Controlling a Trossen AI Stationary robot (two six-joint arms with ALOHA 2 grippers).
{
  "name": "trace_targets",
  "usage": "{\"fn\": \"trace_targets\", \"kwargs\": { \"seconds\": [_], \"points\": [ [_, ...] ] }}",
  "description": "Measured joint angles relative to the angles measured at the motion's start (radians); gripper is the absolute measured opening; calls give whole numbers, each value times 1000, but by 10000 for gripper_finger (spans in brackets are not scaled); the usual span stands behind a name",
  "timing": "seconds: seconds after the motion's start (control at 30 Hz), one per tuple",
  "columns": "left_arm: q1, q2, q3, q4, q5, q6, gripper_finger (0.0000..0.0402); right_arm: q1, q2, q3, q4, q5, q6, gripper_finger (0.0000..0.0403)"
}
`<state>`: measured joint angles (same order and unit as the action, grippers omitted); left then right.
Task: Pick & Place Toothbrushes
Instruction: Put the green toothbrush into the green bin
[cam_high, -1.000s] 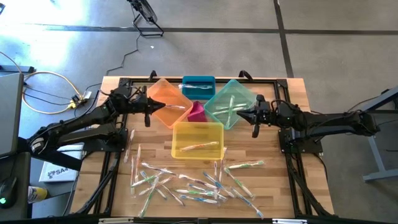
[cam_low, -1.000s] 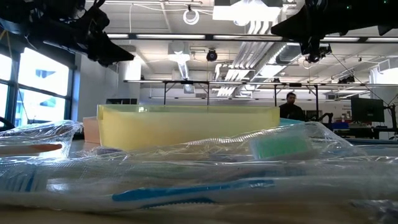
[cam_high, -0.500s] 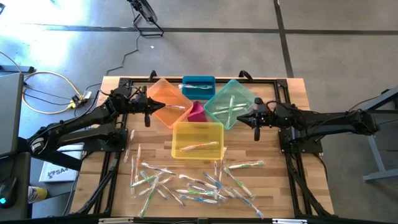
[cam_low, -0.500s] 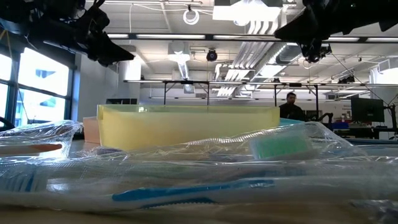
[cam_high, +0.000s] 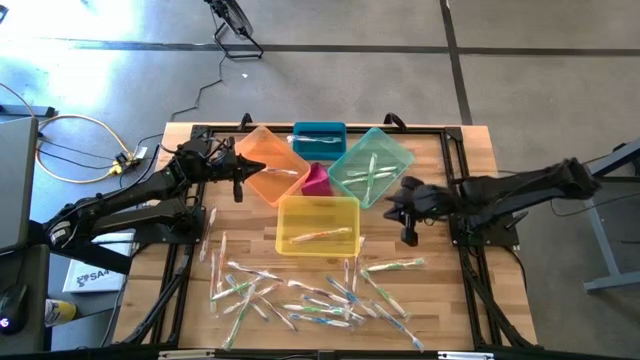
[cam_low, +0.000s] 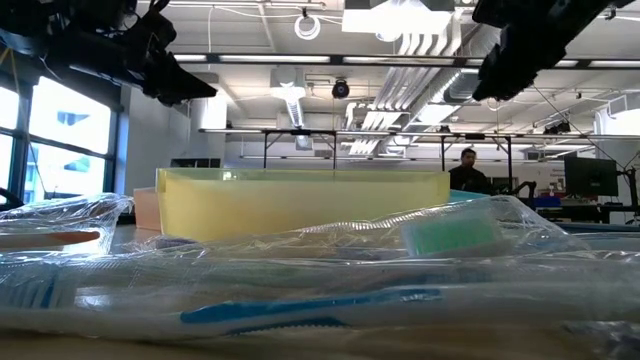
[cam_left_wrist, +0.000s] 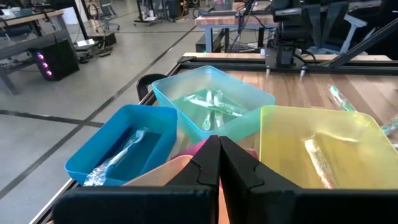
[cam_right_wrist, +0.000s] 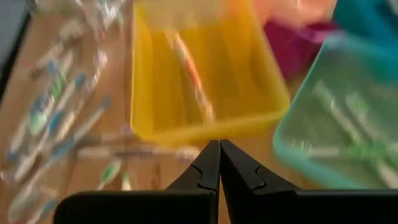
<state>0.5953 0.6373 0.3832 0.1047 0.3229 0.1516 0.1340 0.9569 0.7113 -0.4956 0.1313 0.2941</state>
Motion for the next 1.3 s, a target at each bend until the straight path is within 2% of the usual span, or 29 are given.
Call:
{"fn": "trace_targets", "kwargs": {
  "seconds": [0.37, 0.67, 1.0, 1.17, 1.3],
  "points": [
    [0, 0, 0, 0, -5, 0, 0, 156, 144, 55, -270, -54, 258, 3],
    [0, 0, 0, -1, -76, 8, 0, 294, 242, 55, -272, -95, 347, 3],
    [0, 0, 0, -2, -106, 35, 0, 342, 350, 55, -272, -241, 440, 3],
    [0, 2, 0, -3, -109, 35, 0, 342, 383, 55, -272, -198, 488, 18],
    [0, 2, 0, -3, -109, 35, 0, 342, 407, 55, -270, -158, 489, 50]
  ]
}}
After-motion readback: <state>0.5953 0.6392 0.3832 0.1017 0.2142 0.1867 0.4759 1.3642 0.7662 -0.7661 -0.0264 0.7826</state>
